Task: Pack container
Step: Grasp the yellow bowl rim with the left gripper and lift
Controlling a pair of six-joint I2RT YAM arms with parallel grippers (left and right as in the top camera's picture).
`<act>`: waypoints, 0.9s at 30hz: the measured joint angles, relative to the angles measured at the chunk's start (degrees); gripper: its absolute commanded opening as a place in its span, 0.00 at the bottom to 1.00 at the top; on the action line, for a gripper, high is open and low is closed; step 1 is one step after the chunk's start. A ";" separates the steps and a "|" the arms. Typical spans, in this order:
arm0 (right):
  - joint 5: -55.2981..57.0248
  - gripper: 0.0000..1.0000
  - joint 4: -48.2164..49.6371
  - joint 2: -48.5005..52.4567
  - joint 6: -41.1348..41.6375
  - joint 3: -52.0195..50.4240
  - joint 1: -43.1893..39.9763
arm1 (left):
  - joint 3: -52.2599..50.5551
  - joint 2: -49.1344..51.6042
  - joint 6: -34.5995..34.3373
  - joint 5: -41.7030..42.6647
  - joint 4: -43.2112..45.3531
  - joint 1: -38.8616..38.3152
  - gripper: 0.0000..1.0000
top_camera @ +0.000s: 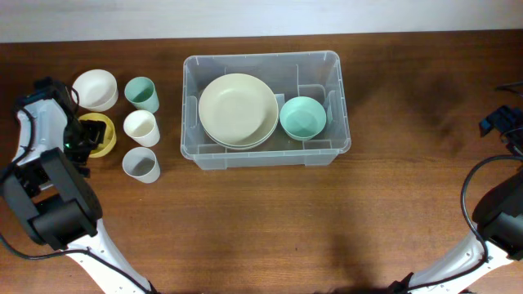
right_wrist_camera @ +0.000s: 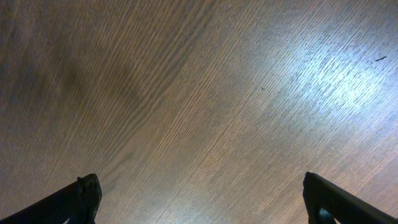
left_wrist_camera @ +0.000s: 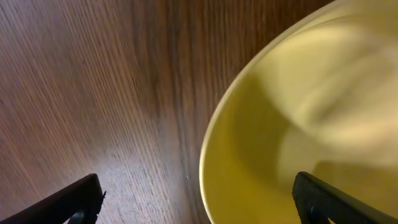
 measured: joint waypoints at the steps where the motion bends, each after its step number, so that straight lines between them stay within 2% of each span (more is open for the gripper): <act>1: -0.02 0.99 0.00 0.00 0.02 0.00 0.00 | 0.00 0.00 0.00 0.00 0.22 0.00 0.96; 6: 0.00 0.99 0.00 0.00 0.02 0.00 0.00 | 0.00 0.00 -0.22 0.00 1.90 0.00 0.89; 7: 0.00 0.99 0.00 0.00 0.00 0.00 0.00 | 0.00 0.00 -0.20 0.00 2.21 0.00 0.82; 12: 0.00 0.99 0.00 0.00 0.02 0.00 0.00 | 0.00 0.00 -0.44 0.00 2.78 0.00 0.68; 16: -0.02 0.99 0.00 0.00 0.07 0.00 0.00 | 0.00 0.00 -0.42 0.00 2.78 0.00 0.62; 21: -0.02 0.99 0.00 0.00 0.04 0.00 0.00 | 0.00 0.00 -0.42 0.00 2.82 0.00 0.61; 24: -0.02 0.99 0.00 0.00 0.02 0.00 0.00 | 0.00 0.00 -0.44 0.00 2.99 0.00 0.55; 27: 0.00 0.99 0.00 0.00 0.02 0.00 0.00 | 0.00 0.00 -0.42 0.00 2.99 0.00 0.53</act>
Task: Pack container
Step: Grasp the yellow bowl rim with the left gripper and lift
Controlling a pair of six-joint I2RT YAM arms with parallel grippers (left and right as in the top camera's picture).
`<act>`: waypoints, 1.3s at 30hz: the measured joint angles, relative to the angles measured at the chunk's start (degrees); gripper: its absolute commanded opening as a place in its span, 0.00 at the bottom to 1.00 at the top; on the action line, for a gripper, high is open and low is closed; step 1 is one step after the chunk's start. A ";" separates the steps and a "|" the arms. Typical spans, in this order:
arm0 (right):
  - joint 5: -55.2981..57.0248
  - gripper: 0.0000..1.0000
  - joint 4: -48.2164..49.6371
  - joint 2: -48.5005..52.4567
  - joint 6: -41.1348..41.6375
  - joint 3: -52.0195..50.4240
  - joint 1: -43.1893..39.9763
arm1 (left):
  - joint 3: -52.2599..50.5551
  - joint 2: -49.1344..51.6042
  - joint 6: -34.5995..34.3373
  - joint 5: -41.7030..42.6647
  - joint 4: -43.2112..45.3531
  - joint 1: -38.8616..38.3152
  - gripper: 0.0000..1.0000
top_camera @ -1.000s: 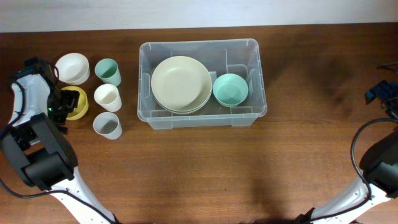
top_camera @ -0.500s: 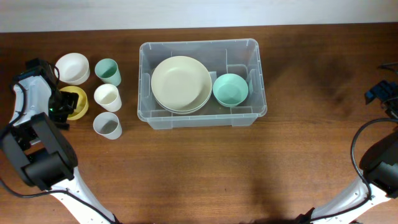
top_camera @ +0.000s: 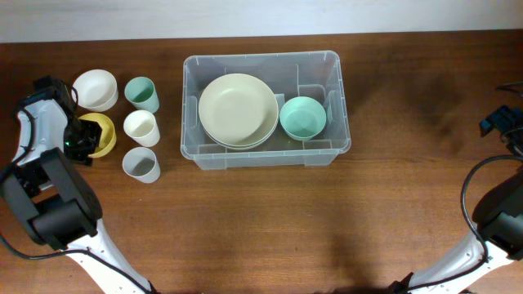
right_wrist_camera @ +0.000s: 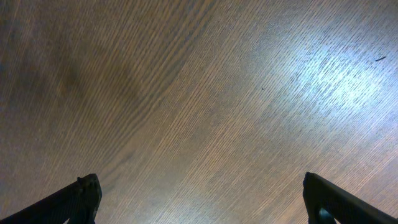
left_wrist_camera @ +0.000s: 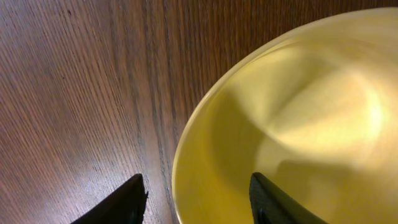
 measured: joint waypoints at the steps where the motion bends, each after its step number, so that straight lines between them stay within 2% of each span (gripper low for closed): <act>1: -0.02 0.99 0.00 0.00 0.04 0.00 0.00 | 0.00 0.00 0.00 0.00 0.04 0.00 0.53; 3: -0.02 0.99 0.00 0.00 0.02 0.00 0.00 | 0.00 0.00 0.00 0.00 0.20 0.00 0.50; 4: 0.00 0.99 0.00 0.00 0.00 0.00 0.00 | 0.00 0.00 -0.04 0.00 0.20 0.00 0.44; 9: -0.02 0.99 0.00 0.00 -0.02 0.00 0.00 | 0.00 0.00 -0.15 0.00 0.35 0.00 0.28; 20: 0.00 0.99 0.00 0.00 0.02 0.00 0.00 | 0.00 0.00 -0.22 0.07 0.24 0.11 0.02; 32: 0.00 0.99 0.00 0.00 -0.02 0.00 0.00 | 0.17 -0.13 -0.15 1.25 -3.52 4.15 0.01; 39: -0.02 0.99 0.00 0.00 0.00 0.00 0.00 | 0.55 -2.58 0.52 -2.82 -6.36 6.82 0.01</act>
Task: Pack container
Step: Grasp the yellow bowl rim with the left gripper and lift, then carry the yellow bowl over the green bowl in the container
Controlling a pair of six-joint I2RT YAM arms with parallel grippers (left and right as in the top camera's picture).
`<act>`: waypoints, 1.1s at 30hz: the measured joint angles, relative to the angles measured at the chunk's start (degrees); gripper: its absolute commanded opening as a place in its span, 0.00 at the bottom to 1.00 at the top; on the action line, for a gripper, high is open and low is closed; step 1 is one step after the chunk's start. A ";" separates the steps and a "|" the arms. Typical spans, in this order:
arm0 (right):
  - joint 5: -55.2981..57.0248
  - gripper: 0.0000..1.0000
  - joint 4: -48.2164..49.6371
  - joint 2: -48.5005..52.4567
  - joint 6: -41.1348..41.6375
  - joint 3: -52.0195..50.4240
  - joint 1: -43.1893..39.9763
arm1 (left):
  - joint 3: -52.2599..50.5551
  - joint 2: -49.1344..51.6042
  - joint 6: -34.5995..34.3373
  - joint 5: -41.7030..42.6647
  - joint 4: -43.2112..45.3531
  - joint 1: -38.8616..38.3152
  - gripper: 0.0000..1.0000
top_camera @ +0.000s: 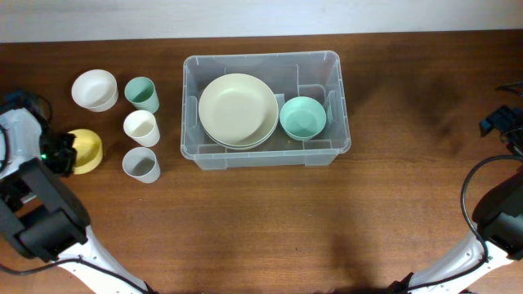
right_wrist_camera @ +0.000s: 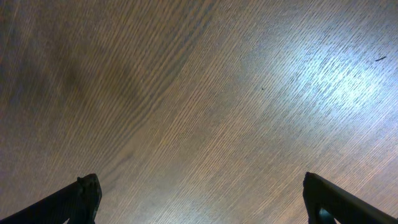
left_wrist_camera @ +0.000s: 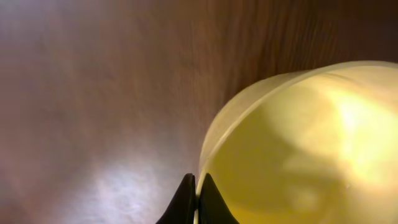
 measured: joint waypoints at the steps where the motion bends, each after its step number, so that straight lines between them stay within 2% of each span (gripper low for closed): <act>1: 0.00 0.99 0.00 0.00 0.00 0.00 0.00 | 0.13 -0.72 0.24 -1.05 -0.26 0.15 0.01; 9: 0.00 0.99 0.00 0.00 0.00 0.00 0.00 | 0.83 -12.76 1.44 -4.98 -1.66 -0.87 0.01; 14: 0.00 0.99 0.00 0.00 0.00 0.00 0.00 | 1.70 -23.50 1.53 -4.61 0.00 -6.60 0.01; 18: 0.00 0.99 0.00 0.00 0.00 0.00 0.00 | 2.38 -28.68 3.63 -2.23 7.39 -16.04 0.01; 21: 0.02 0.99 -0.02 0.00 0.00 0.00 0.00 | 2.49 -28.89 5.25 0.15 13.05 -25.53 0.01; 28: 0.02 0.99 0.00 0.00 0.02 0.00 0.00 | 2.49 -24.15 12.33 3.48 24.06 -46.47 0.01; 33: 0.02 0.99 0.00 0.00 0.00 0.00 0.00 | 2.49 -17.94 17.99 4.00 27.17 -55.95 0.01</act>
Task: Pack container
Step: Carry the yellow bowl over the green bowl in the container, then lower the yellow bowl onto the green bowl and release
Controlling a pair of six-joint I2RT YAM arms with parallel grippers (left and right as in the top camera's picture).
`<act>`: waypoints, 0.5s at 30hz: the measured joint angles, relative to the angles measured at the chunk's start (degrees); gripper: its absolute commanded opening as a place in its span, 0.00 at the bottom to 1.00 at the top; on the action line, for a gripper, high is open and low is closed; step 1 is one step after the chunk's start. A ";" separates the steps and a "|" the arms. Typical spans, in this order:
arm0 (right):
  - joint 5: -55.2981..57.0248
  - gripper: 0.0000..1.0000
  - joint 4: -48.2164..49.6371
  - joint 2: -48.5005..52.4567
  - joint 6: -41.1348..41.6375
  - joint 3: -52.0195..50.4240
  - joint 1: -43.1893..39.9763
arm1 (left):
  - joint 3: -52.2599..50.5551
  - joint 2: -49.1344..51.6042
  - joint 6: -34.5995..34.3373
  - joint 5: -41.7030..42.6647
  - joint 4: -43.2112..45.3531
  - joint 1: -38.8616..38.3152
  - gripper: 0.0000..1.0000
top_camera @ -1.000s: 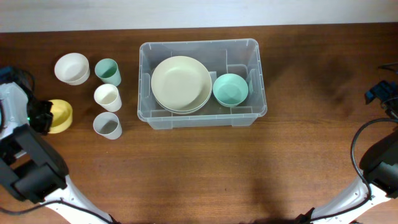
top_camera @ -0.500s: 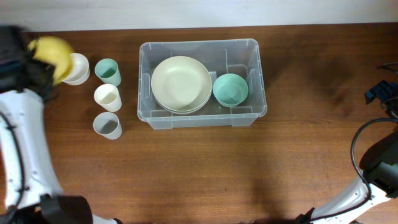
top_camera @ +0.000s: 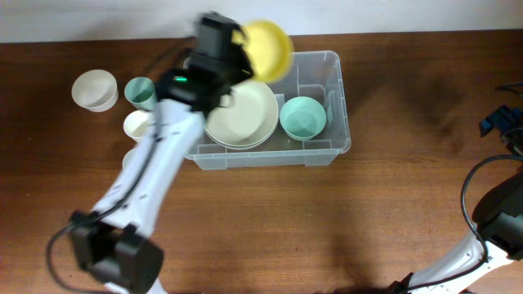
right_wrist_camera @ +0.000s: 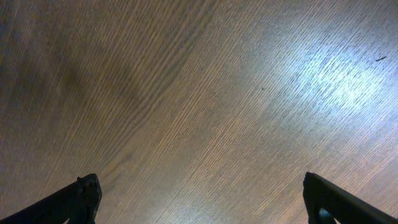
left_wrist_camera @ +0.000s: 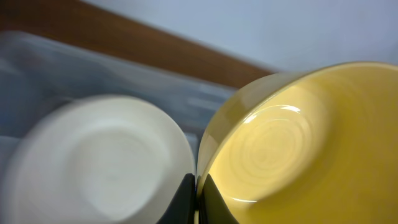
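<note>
A yellow bowl (top_camera: 268,46) hangs in the air over the back of the clear plastic container (top_camera: 339,98), with my left gripper (left_wrist_camera: 197,198) shut on its rim. The same yellow bowl (left_wrist_camera: 292,149) fills the right of the left wrist view. Inside the container lie stacked cream plates (top_camera: 243,114) and a teal bowl (top_camera: 303,117). The cream plates (left_wrist_camera: 93,155) show blurred below the held bowl. My right gripper (right_wrist_camera: 199,199) stands open over bare table at the far right.
Left of the container stand a white bowl (top_camera: 94,89), a teal cup (top_camera: 139,91) and a cream cup (top_camera: 136,125) partly hidden by my left arm. A white wall runs behind the table's back edge.
My left gripper, shut on the yellow bowl, was low at the table's left edge; now it holds the bowl raised over the container's back rim. The right arm is unchanged.
My left gripper stood wide open around the yellow bowl's rim beside the cups. Its jaws then stood closer around the rim. Then it was shut on the rim, bowl shifted left. Now the bowl is in the air over the container.
</note>
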 measured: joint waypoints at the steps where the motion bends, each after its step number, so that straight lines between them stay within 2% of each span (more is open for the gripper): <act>1: 0.00 0.99 0.00 0.00 0.02 0.00 0.00 | 0.00 1.42 0.92 0.11 0.22 -1.55 0.01; 8: 0.00 0.99 0.00 0.00 0.00 0.00 0.00 | 0.00 8.20 5.46 0.39 1.64 -6.88 0.01; 15: 0.00 0.99 0.00 0.00 0.02 0.00 0.00 | 0.00 11.61 6.67 1.03 1.73 -7.72 0.01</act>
